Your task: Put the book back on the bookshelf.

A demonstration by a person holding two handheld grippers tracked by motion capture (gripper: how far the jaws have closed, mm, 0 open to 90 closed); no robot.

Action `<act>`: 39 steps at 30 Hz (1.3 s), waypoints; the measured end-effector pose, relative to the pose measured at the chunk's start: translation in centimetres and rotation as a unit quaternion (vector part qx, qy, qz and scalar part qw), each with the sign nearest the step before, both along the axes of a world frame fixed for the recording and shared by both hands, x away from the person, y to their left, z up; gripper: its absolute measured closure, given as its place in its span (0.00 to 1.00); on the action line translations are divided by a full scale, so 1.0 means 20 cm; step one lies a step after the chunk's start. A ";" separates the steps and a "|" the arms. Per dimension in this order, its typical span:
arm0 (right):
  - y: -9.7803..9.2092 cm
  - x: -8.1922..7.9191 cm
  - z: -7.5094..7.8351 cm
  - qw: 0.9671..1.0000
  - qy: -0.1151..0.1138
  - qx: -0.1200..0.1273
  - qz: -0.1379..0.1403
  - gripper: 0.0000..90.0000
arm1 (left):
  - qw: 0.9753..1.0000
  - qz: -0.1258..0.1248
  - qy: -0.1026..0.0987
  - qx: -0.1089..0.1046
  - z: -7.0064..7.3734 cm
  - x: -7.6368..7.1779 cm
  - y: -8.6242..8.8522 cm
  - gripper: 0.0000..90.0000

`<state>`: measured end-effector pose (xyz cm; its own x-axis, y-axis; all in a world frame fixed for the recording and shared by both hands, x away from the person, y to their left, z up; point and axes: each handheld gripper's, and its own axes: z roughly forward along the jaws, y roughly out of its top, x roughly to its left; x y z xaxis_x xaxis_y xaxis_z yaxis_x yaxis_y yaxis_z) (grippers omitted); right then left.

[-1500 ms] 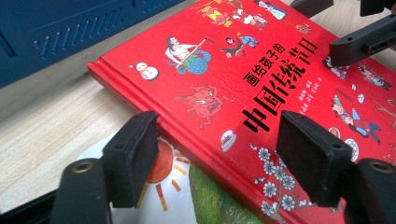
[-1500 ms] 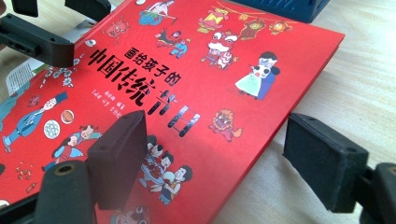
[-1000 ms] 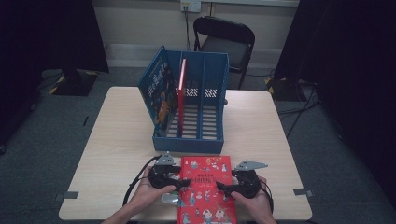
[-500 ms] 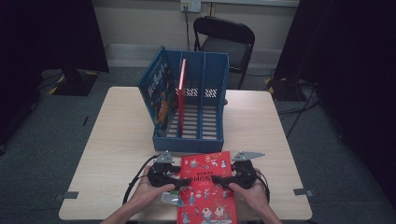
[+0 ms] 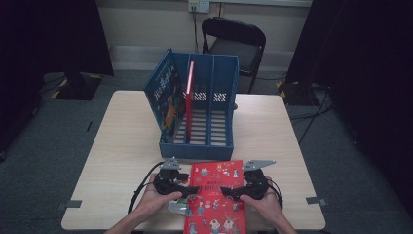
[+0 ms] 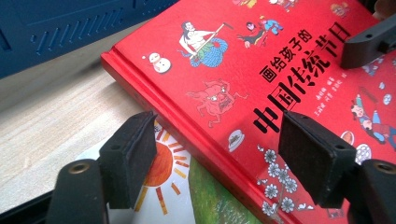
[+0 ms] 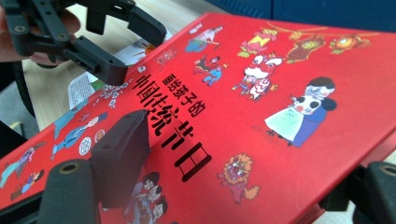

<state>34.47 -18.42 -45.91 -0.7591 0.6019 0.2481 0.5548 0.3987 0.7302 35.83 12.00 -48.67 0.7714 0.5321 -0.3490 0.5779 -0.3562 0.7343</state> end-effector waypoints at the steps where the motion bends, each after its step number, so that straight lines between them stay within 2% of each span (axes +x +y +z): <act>1: 0.00 -0.01 0.01 1.000 -0.009 -0.003 0.004 0.26 | 1.000 0.001 0.000 -0.003 0.00 0.00 0.00 0.28; 6: 0.01 -0.04 0.02 0.999 -0.026 -0.013 0.026 0.27 | 1.000 0.003 0.010 -0.013 0.00 0.01 0.00 0.23; 11: 0.03 -0.09 0.04 0.997 -0.054 -0.025 0.058 0.27 | 0.998 -0.007 0.038 -0.041 -0.01 0.02 0.00 0.22; 13: 0.03 -0.09 0.04 0.997 -0.051 -0.025 0.056 0.28 | 0.999 -0.009 0.038 -0.037 -0.01 0.02 0.00 0.21; 17: 0.03 -0.08 0.04 0.998 -0.042 -0.021 0.045 0.30 | 0.997 -0.001 0.060 -0.053 -0.01 0.04 0.02 0.29; 20: 0.03 -0.08 0.04 0.998 -0.039 -0.016 0.036 0.33 | 0.996 -0.001 0.069 -0.058 -0.01 0.04 0.03 0.33; 22: 0.04 -0.07 0.04 0.999 -0.042 -0.013 0.031 0.34 | 0.995 0.002 0.075 -0.069 -0.01 0.05 0.04 0.35; 25: 0.04 -0.06 0.06 0.998 -0.051 -0.010 0.018 0.37 | 0.994 0.009 0.070 -0.086 0.01 0.04 0.06 0.42; 27: 0.04 -0.05 0.07 0.998 -0.052 -0.009 0.013 0.38 | 0.994 0.012 0.065 -0.089 0.02 0.04 0.06 0.46; 28: 0.04 -0.03 0.08 0.999 -0.050 -0.006 0.006 0.38 | 0.993 0.018 0.067 -0.096 0.03 0.05 0.07 0.48; 33: 0.04 -0.01 0.10 0.999 -0.047 -0.007 -0.004 0.39 | 0.991 0.025 0.062 -0.113 0.05 0.05 0.09 0.53; 35: 0.05 0.00 0.11 0.999 -0.045 -0.005 -0.008 0.39 | 0.992 0.022 0.060 -0.111 0.06 0.05 0.09 0.55; 39: 0.06 0.00 0.13 0.999 -0.040 -0.006 -0.015 0.40 | 0.991 0.026 0.053 -0.118 0.08 0.06 0.10 0.56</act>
<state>34.54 -17.31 -43.38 -0.7573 0.6280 0.1792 0.5064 0.3915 0.7683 36.99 14.03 -46.98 0.6971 0.4633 -0.5471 0.6699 -0.1491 0.7274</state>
